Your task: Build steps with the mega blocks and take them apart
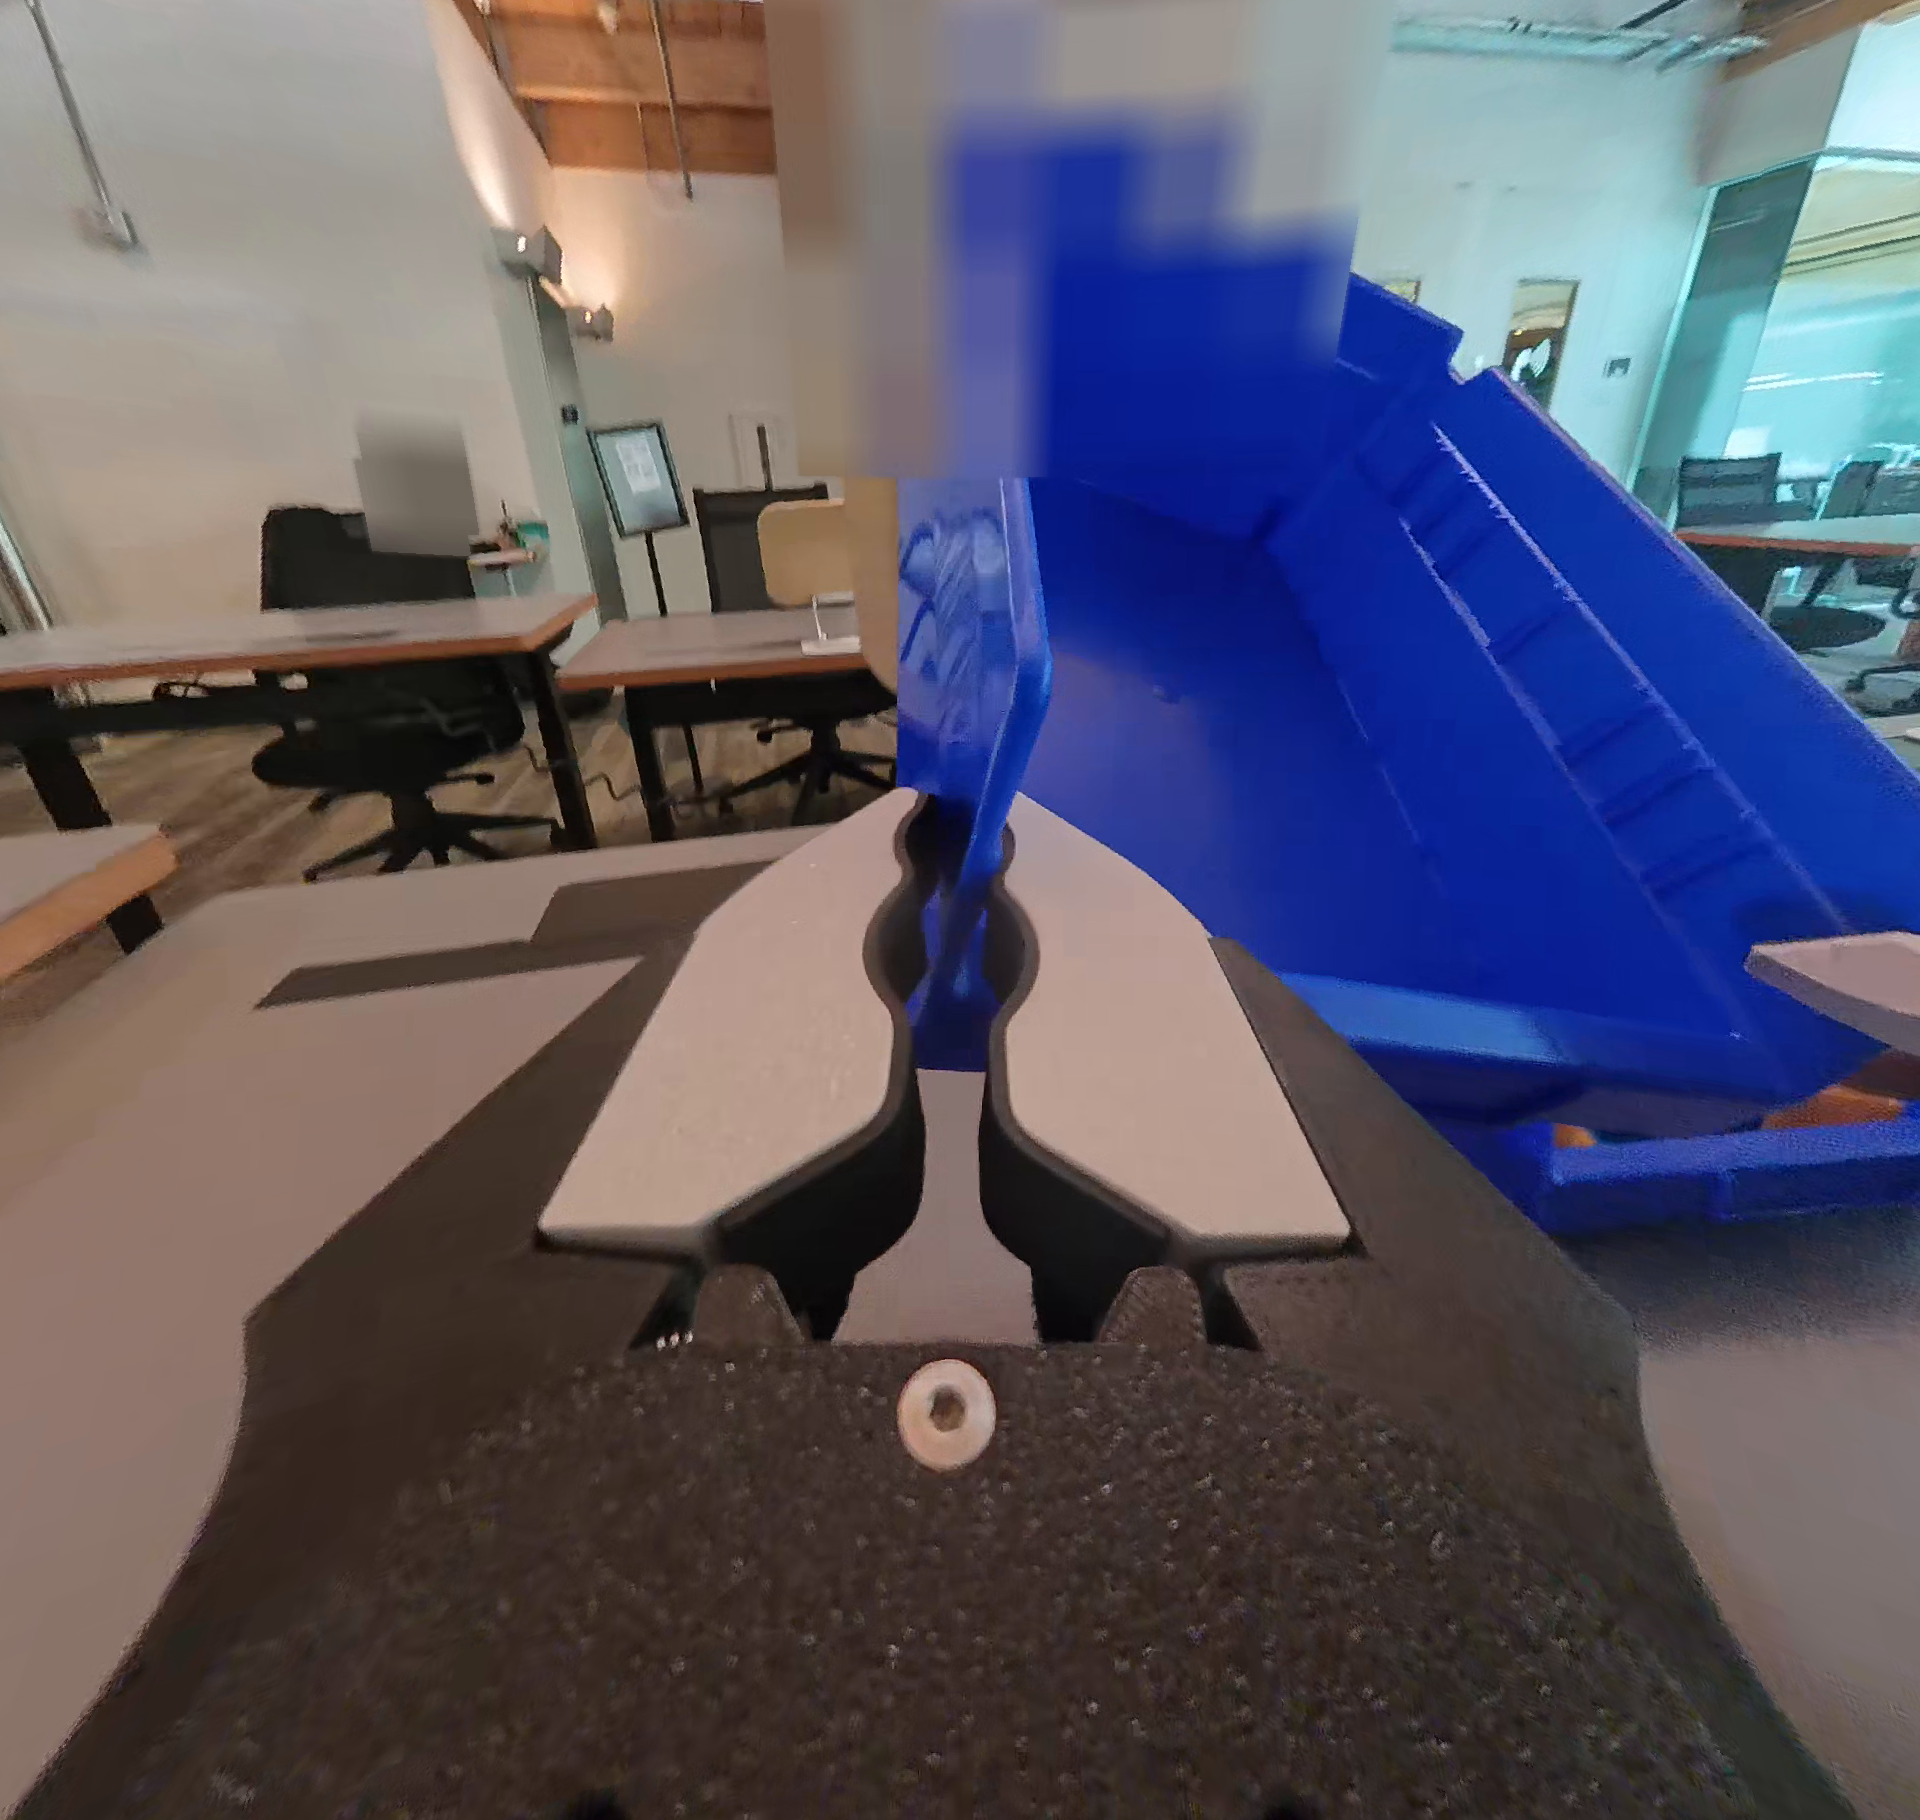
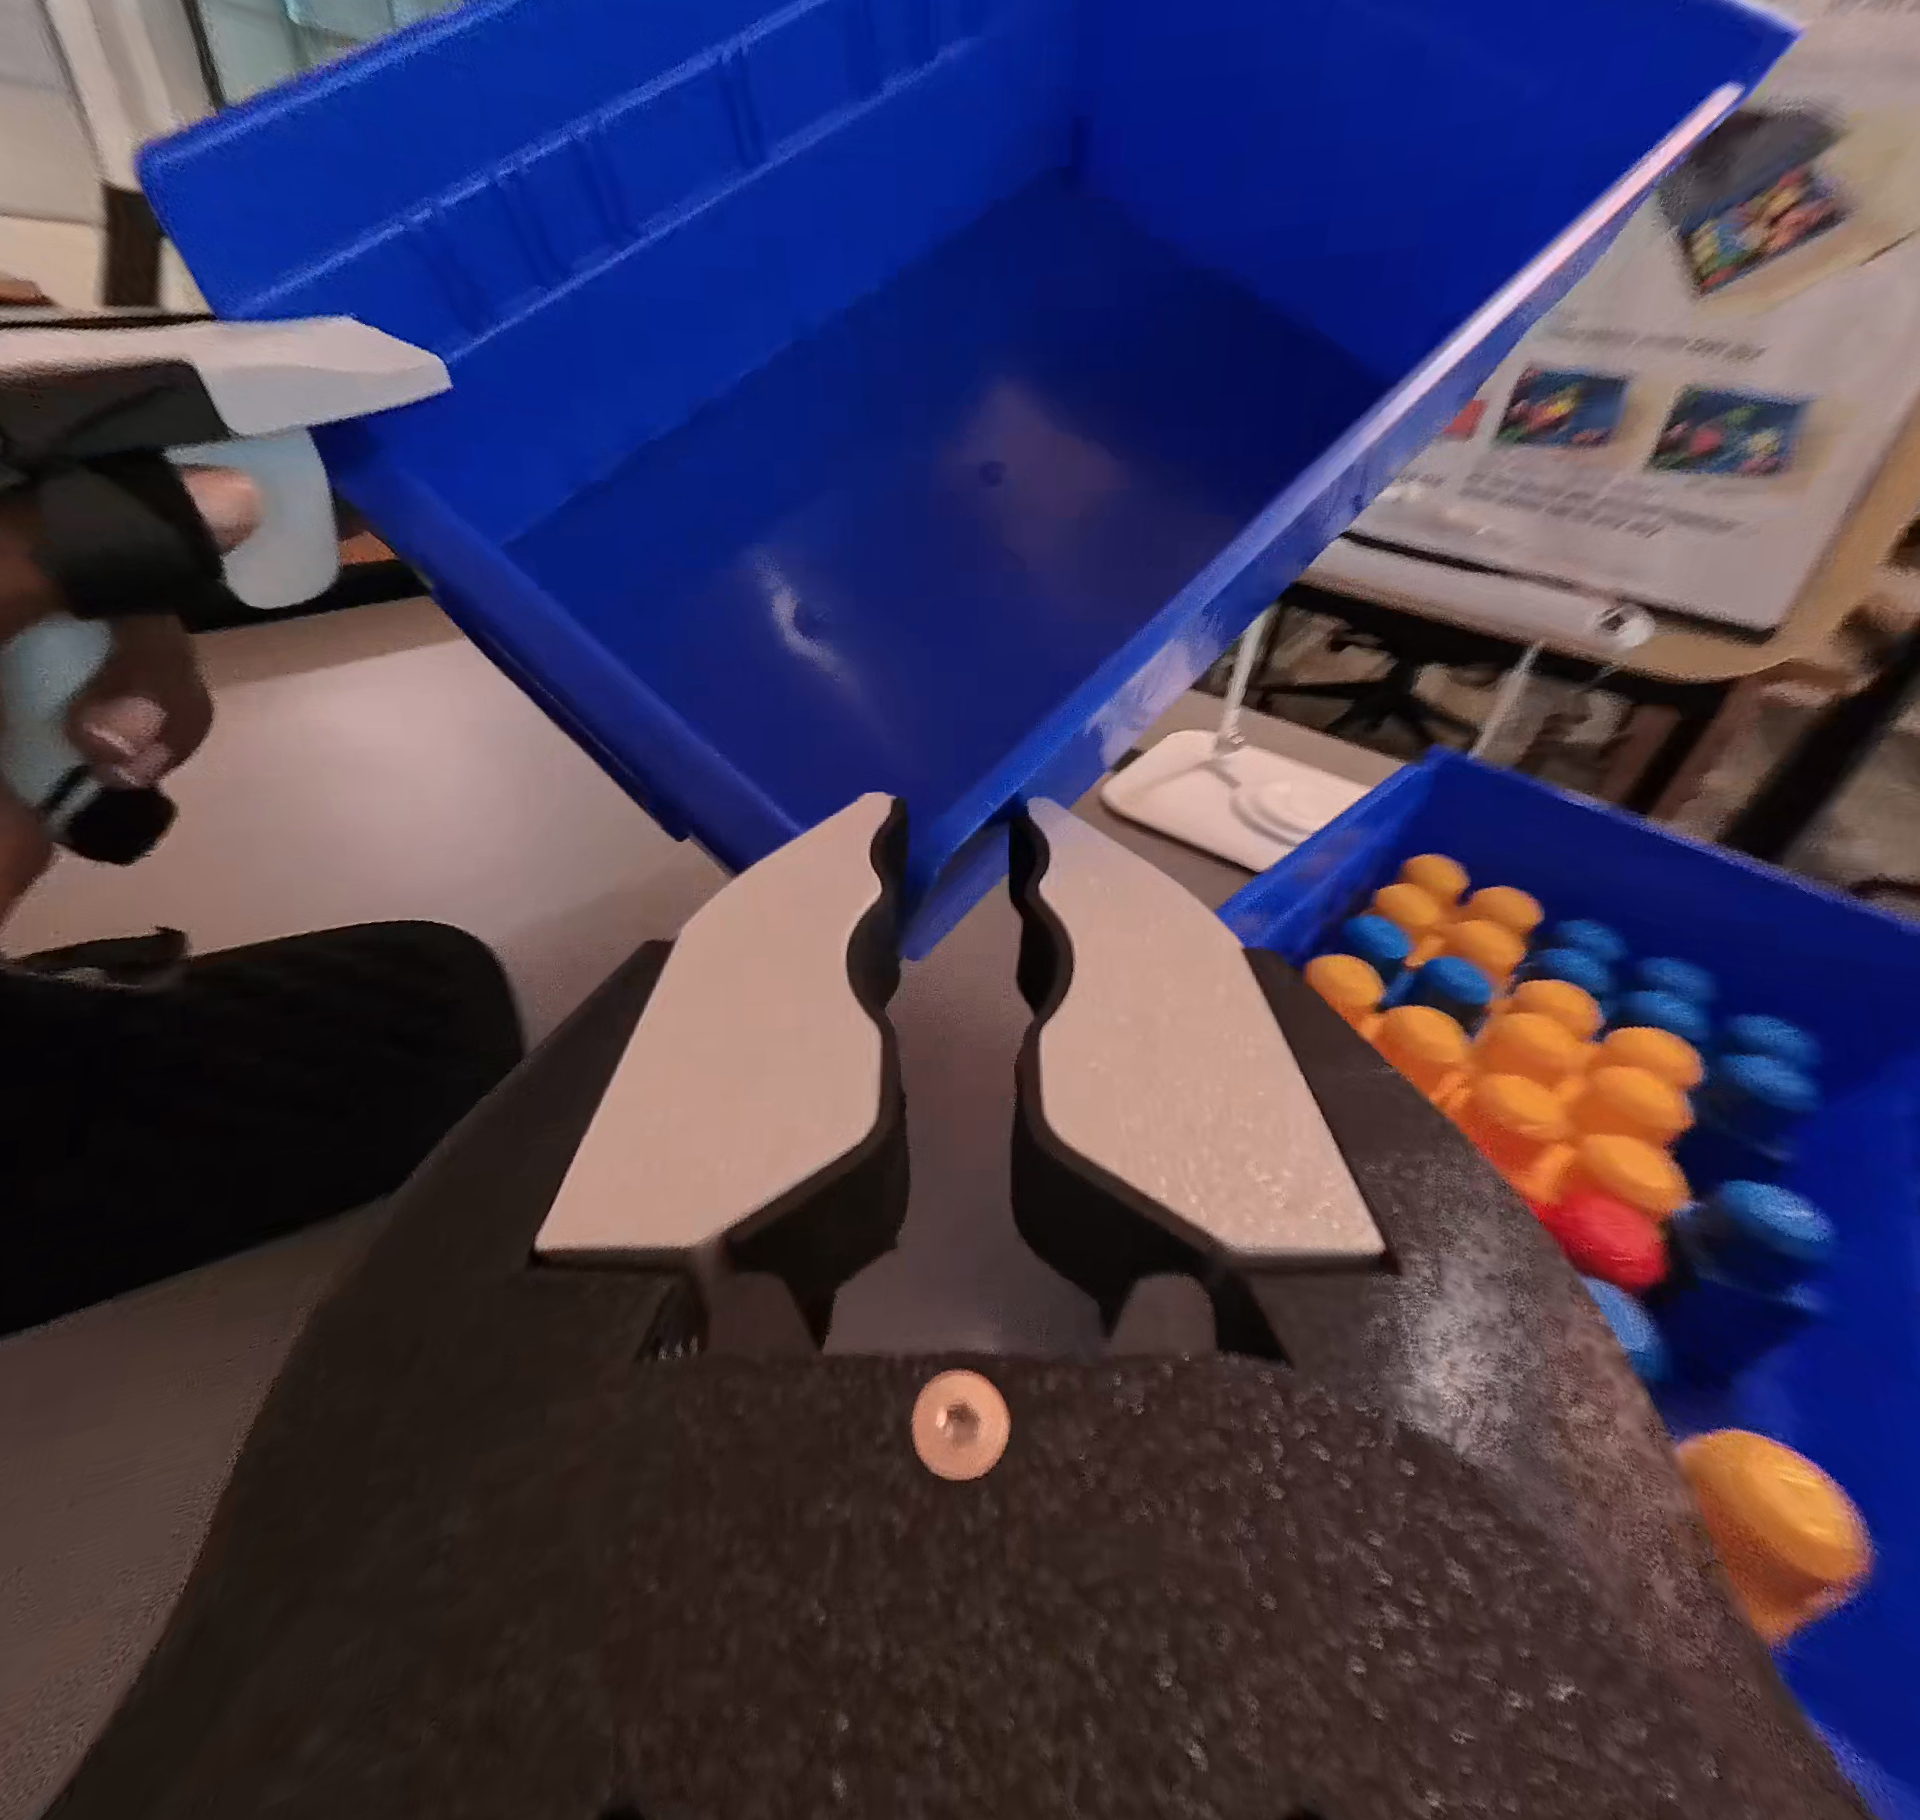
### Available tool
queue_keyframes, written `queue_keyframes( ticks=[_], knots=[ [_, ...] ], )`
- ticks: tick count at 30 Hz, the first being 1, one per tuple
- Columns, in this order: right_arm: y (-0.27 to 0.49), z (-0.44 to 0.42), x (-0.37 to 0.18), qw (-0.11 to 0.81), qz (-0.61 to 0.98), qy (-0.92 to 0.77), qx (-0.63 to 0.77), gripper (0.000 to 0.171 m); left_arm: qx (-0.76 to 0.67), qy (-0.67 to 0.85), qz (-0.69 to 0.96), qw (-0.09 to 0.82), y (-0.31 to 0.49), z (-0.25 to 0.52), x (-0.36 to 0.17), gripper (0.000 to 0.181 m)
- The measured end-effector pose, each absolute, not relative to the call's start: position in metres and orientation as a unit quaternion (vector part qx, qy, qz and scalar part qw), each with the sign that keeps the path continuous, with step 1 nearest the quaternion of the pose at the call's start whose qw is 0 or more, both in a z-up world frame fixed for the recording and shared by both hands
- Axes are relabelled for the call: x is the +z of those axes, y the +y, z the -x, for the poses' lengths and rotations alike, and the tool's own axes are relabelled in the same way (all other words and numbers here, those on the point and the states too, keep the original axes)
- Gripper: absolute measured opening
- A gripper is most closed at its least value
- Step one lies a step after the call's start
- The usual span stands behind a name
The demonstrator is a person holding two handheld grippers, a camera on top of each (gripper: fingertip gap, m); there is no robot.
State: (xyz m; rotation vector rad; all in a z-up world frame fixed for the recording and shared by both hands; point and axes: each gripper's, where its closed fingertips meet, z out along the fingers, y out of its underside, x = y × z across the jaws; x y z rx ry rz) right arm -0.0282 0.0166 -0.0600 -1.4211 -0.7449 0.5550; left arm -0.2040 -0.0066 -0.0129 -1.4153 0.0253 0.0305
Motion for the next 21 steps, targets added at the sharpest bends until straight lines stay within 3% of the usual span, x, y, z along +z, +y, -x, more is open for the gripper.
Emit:
queue_keyframes(
  ticks=[10, 21],
  knots=[
    [0.036, -0.079, 0.012, 0.744, 0.588, -0.295, 0.121, 0.009, -0.001, 0.131, 0.623, 0.771, 0.012, 0.102, 0.017, 0.012],
    [0.069, -0.218, 0.026, 0.761, 0.615, -0.208, -0.002, 0.006, -0.123, 0.233, 0.65, 0.713, 0.08, -0.037, 0.003, 0.017]
  ],
)
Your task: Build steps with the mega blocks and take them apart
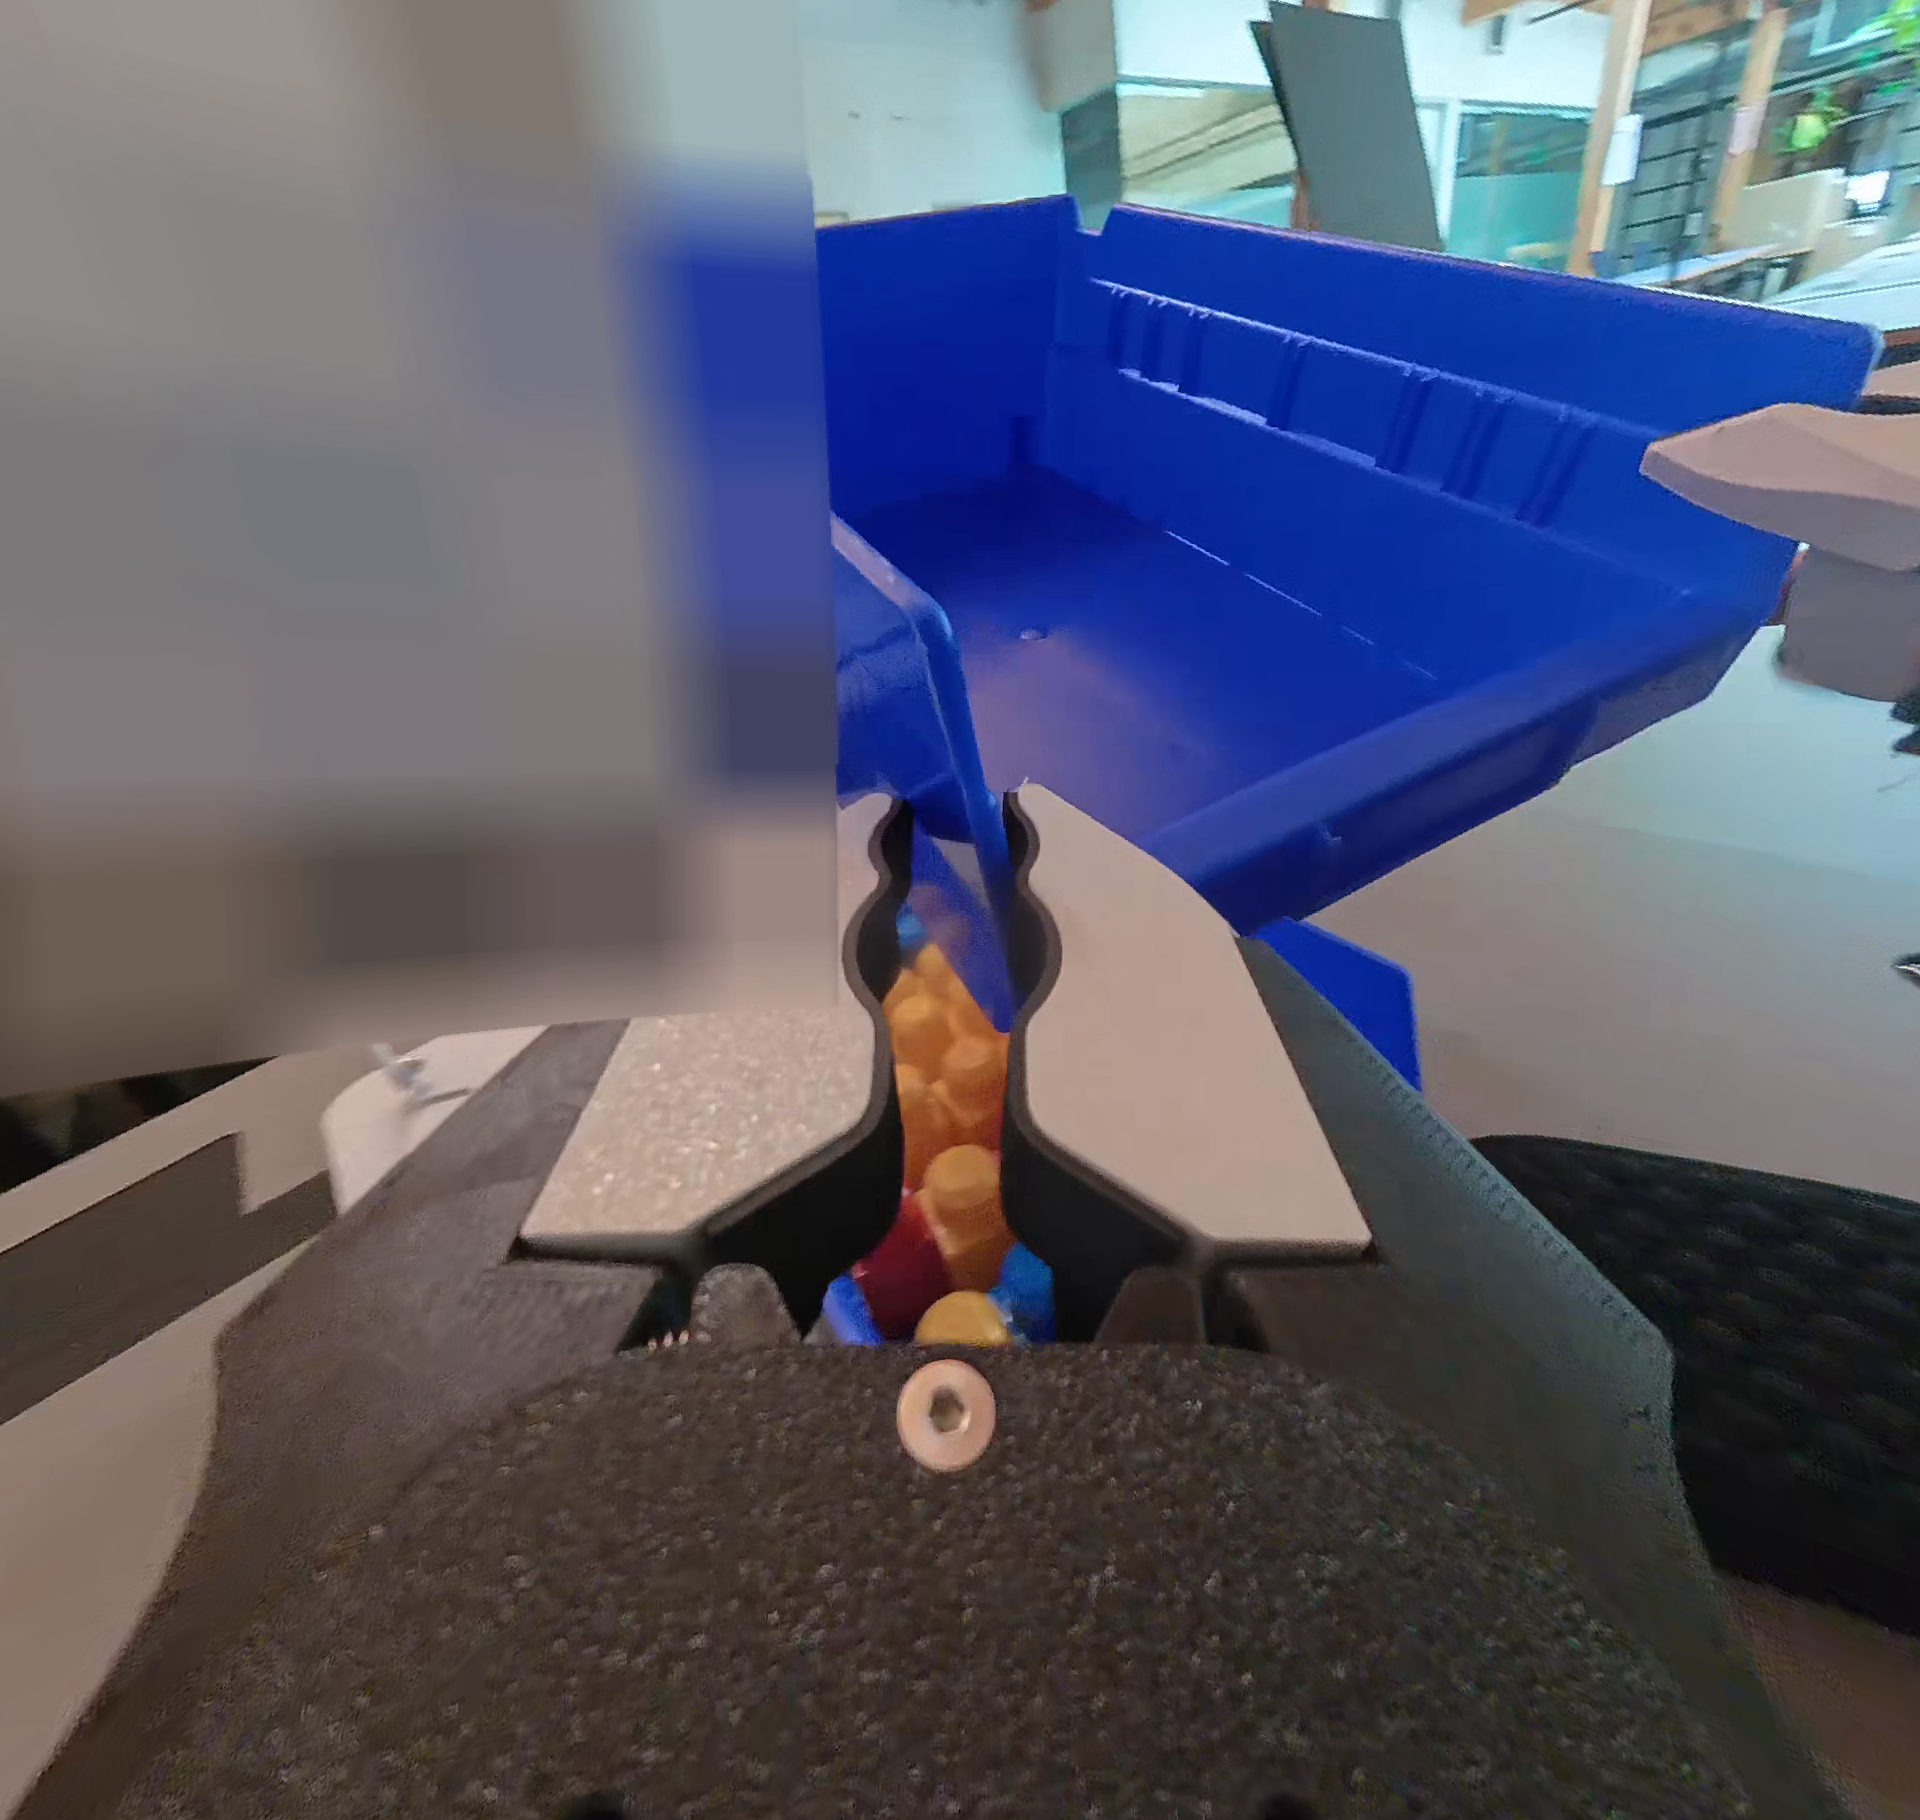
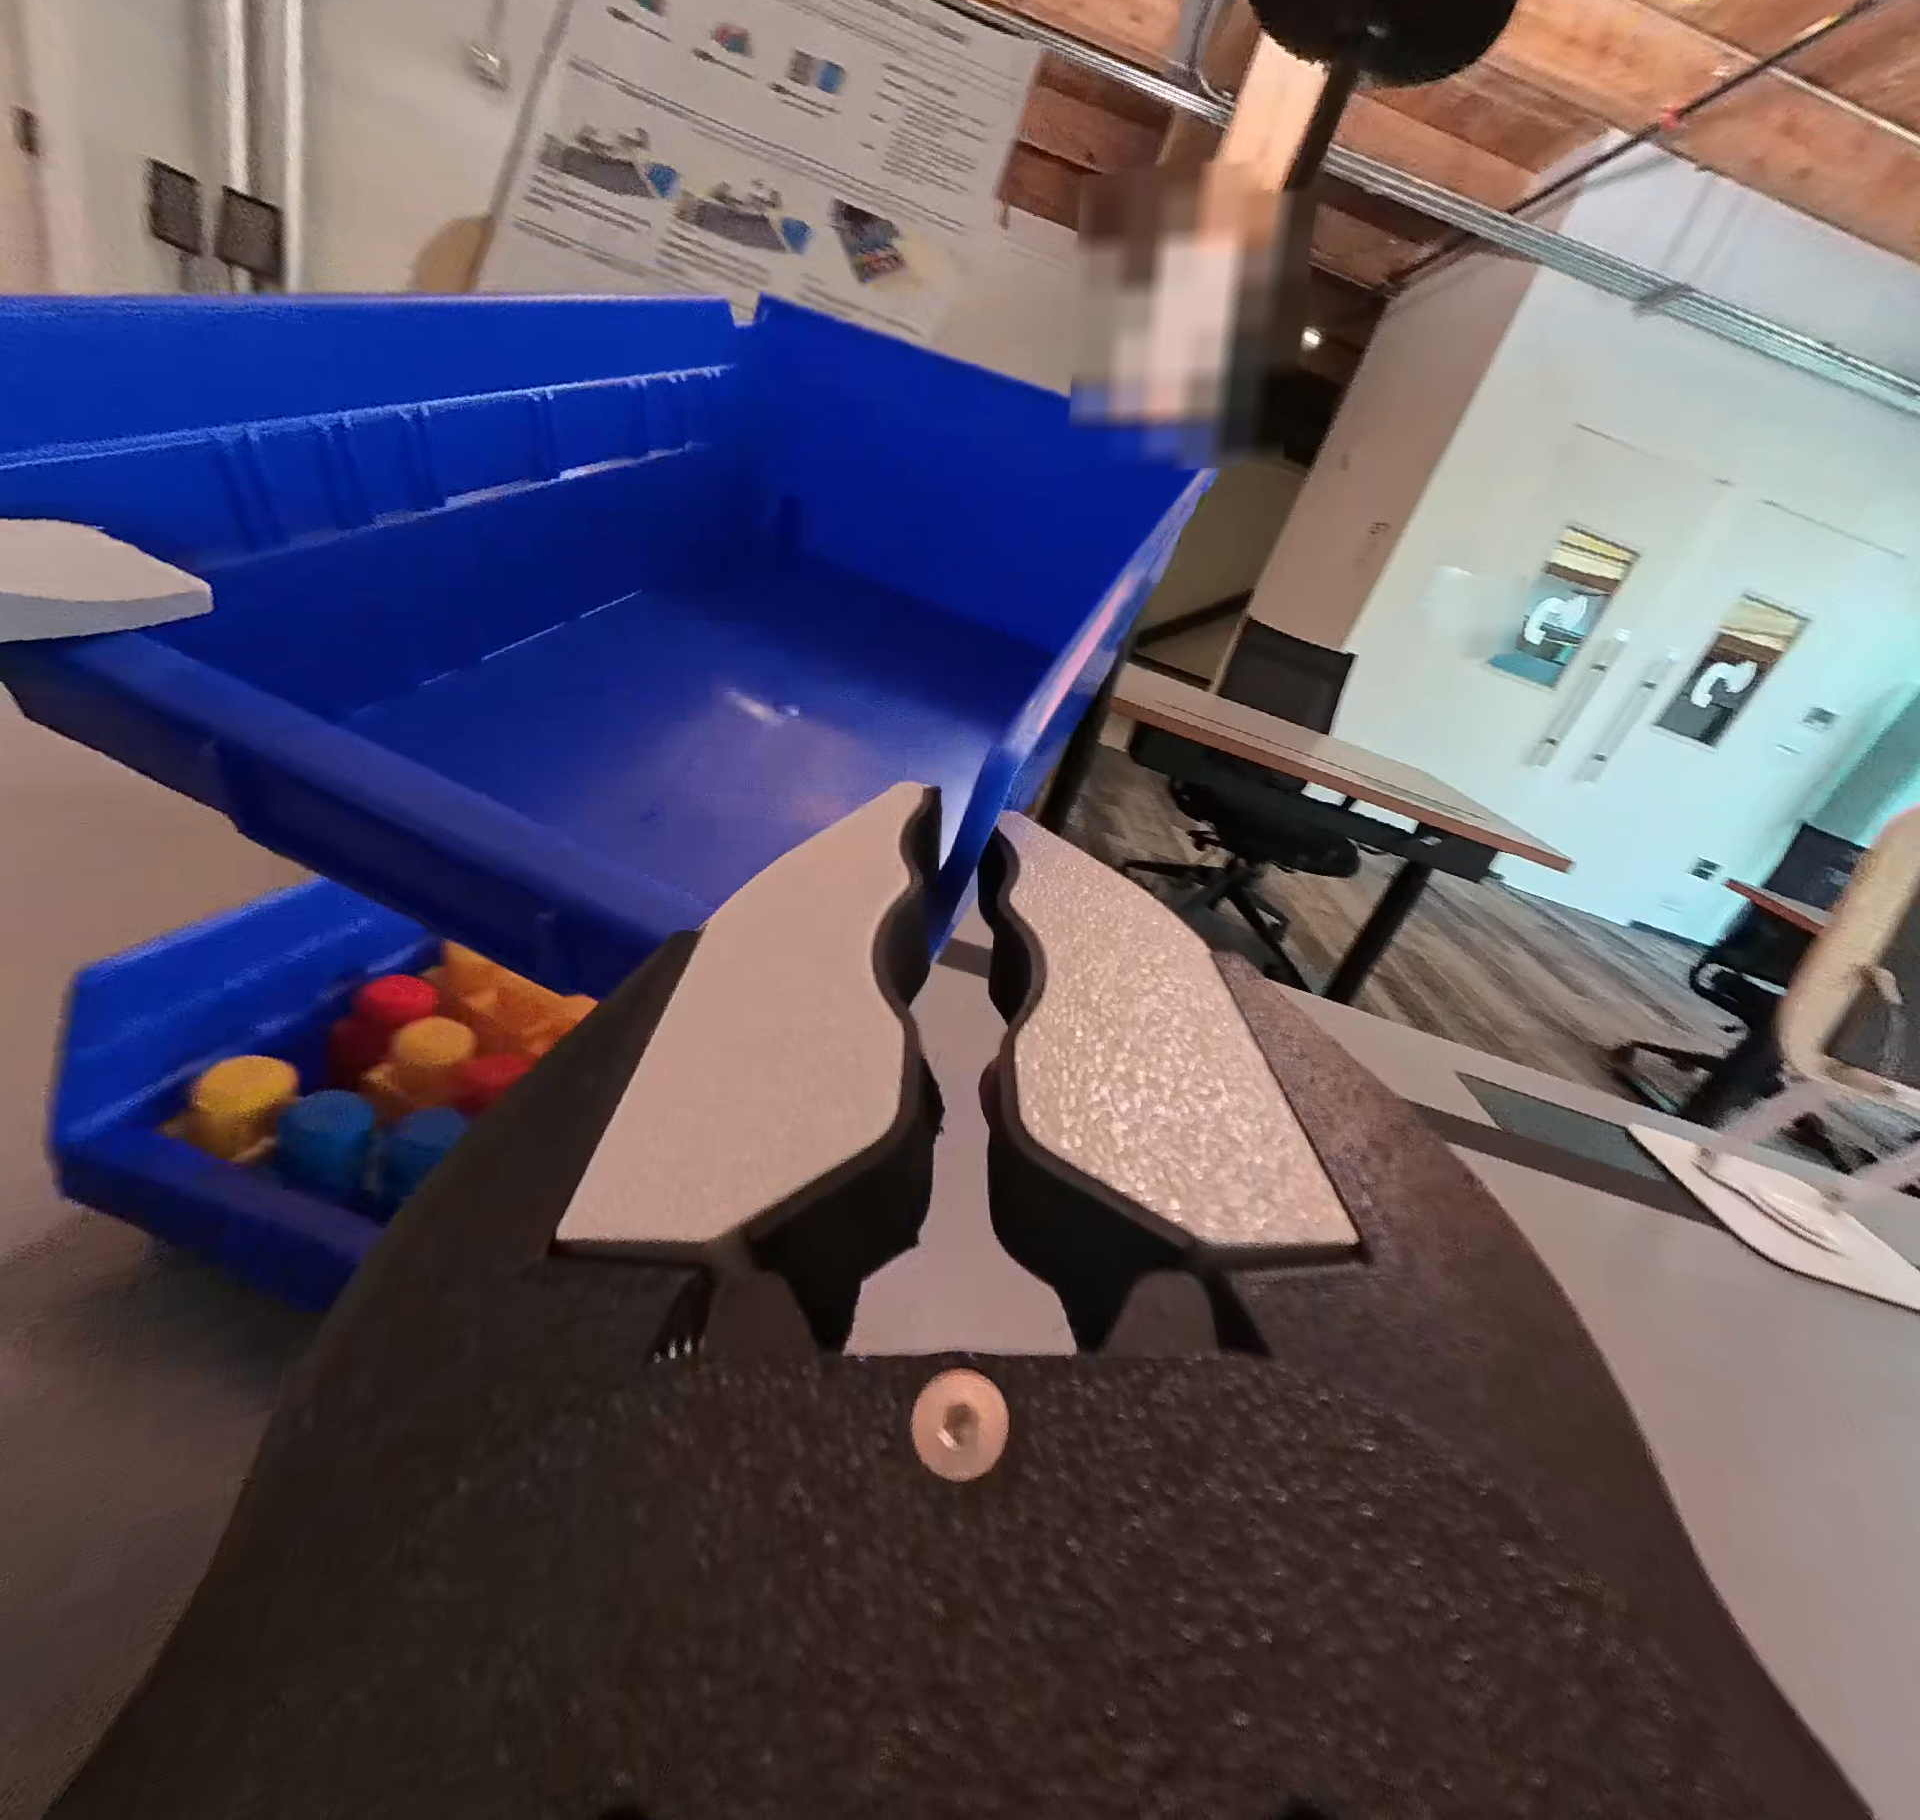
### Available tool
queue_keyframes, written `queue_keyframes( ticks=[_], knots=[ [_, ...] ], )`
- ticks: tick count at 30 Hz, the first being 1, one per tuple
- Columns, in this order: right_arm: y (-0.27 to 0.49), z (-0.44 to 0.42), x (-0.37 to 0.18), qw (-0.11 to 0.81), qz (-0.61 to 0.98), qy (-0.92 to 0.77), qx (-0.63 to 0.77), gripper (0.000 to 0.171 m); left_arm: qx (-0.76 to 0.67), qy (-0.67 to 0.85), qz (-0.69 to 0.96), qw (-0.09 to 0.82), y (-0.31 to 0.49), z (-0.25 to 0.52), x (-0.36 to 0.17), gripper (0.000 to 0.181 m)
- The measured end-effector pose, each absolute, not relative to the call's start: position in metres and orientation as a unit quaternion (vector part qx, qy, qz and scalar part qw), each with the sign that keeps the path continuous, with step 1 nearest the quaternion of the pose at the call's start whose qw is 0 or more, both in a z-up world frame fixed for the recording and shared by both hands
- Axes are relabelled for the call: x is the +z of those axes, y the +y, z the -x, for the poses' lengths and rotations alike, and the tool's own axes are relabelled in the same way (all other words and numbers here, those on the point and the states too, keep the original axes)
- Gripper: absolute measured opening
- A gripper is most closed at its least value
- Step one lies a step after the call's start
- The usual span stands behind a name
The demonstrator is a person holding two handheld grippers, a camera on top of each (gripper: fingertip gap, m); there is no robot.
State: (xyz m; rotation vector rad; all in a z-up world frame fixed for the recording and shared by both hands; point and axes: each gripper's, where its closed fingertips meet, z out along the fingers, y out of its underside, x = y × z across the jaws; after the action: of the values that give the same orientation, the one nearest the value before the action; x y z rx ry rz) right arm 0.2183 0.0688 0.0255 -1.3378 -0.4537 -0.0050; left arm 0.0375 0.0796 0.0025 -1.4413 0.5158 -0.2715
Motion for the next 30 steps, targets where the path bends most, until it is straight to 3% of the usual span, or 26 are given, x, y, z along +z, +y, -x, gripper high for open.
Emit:
queue_keyframes(
  ticks=[10, 13, 22, 30],
  knots=[
    [0.111, -0.312, 0.011, 0.756, 0.643, -0.12, -0.031, 0.002, -0.22, 0.308, 0.681, 0.627, 0.098, -0.135, -0.043, 0.03],
    [0.124, -0.326, 0.003, 0.749, 0.653, -0.112, -0.024, 0.0, -0.206, 0.332, 0.681, 0.619, 0.093, -0.146, -0.058, 0.027],
    [0.154, -0.375, -0.022, 0.744, 0.666, -0.027, 0.042, 0.0, -0.221, 0.311, 0.664, 0.643, 0.073, -0.115, -0.048, 0.023],
    [0.173, -0.432, -0.082, 0.698, 0.713, 0.04, 0.05, 0.001, -0.212, 0.245, 0.67, 0.668, 0.068, -0.043, -0.043, 0.021]
  ],
)
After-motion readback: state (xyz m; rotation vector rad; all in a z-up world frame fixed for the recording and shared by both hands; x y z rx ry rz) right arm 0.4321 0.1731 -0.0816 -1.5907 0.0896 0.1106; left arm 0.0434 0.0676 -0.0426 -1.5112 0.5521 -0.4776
